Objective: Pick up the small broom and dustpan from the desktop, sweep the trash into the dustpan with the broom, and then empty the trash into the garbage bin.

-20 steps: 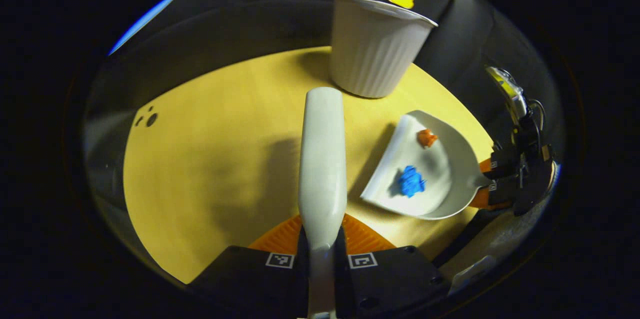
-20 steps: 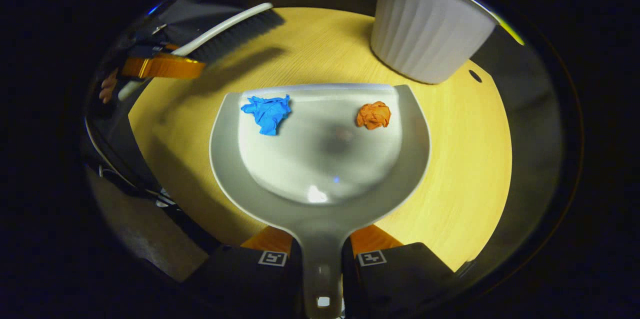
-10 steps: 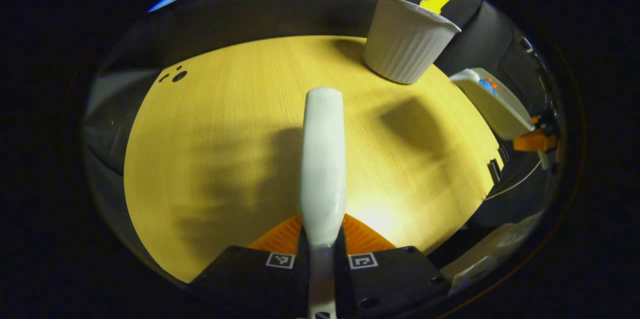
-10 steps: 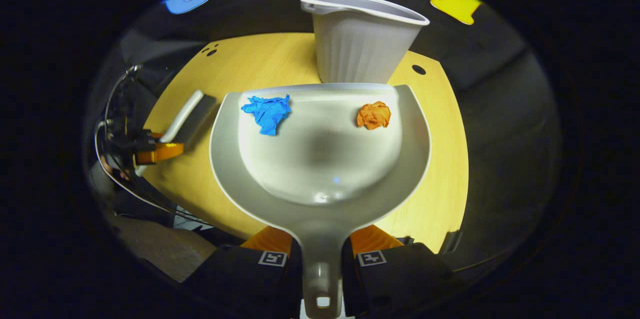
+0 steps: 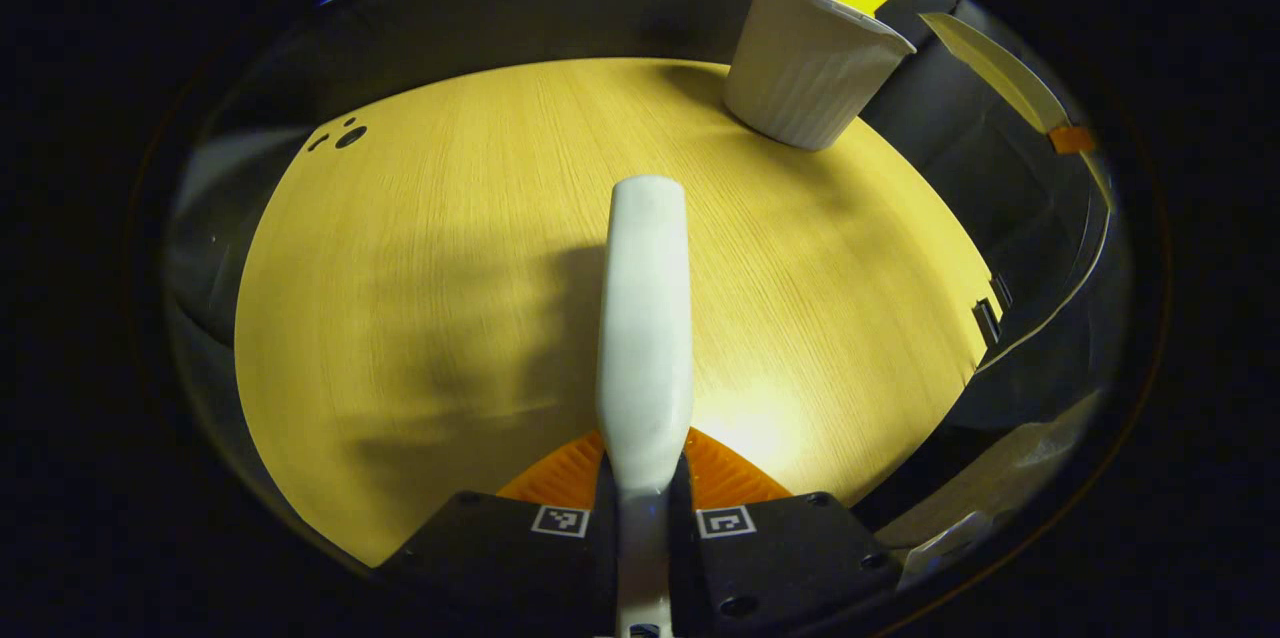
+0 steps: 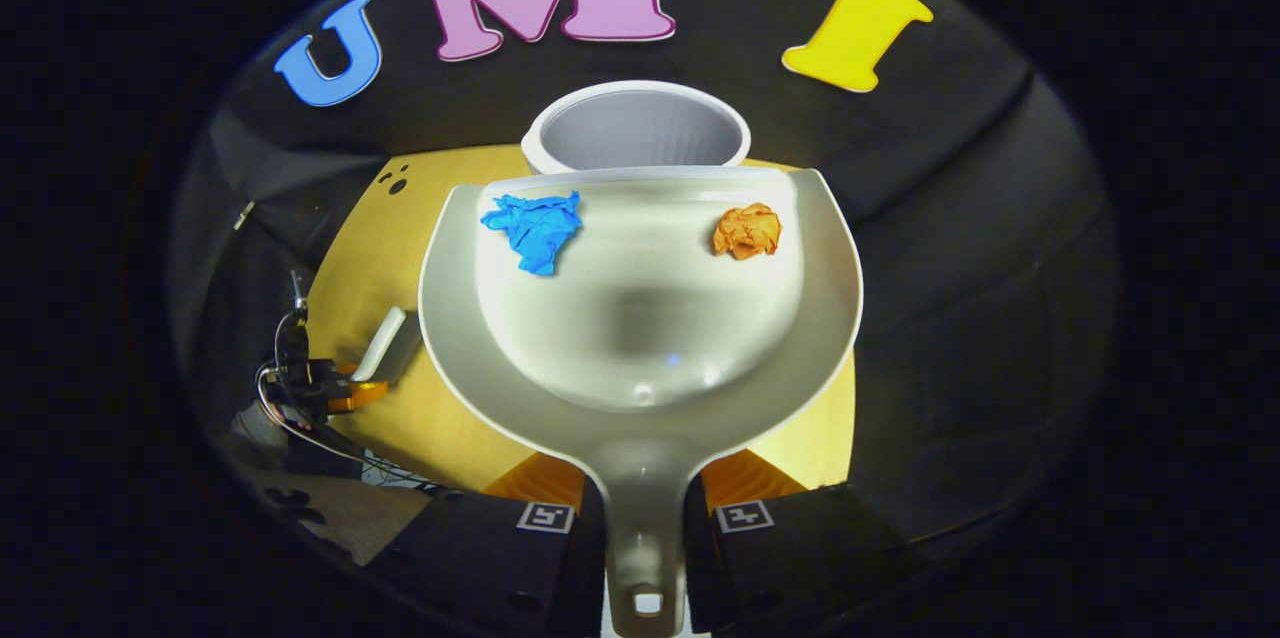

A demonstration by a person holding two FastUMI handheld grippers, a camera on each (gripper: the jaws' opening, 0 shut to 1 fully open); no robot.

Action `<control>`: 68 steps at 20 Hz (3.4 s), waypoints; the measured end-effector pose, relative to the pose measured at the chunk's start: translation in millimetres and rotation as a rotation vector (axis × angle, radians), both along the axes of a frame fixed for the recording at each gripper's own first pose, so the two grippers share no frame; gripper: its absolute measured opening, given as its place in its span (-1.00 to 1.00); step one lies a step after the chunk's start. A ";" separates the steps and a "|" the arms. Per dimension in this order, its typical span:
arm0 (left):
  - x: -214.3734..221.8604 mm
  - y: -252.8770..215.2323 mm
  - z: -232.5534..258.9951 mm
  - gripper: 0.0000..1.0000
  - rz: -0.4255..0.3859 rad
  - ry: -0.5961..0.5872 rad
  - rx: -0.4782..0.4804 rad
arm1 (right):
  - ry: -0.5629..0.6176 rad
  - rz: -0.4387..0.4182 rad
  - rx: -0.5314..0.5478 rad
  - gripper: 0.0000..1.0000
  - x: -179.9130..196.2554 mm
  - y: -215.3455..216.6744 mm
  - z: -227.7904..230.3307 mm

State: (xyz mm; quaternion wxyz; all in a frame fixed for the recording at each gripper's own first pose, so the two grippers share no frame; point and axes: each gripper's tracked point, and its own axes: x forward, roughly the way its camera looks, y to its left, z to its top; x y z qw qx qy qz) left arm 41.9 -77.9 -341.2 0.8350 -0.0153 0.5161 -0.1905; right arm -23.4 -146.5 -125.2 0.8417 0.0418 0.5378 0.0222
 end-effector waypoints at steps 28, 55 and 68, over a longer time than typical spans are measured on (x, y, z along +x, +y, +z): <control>-15.2 16.4 -15.6 -0.51 0.071 0.025 -0.029 | 0.324 0.424 -0.585 -0.29 169.9 -113.7 33.2; -5.3 19.0 7.6 -0.51 0.089 0.000 0.055 | -0.054 0.262 -0.105 -0.30 46.8 -21.2 43.0; -9.6 31.1 6.5 -0.51 0.090 0.027 0.140 | 0.141 0.356 0.029 -0.30 -80.8 97.8 -130.3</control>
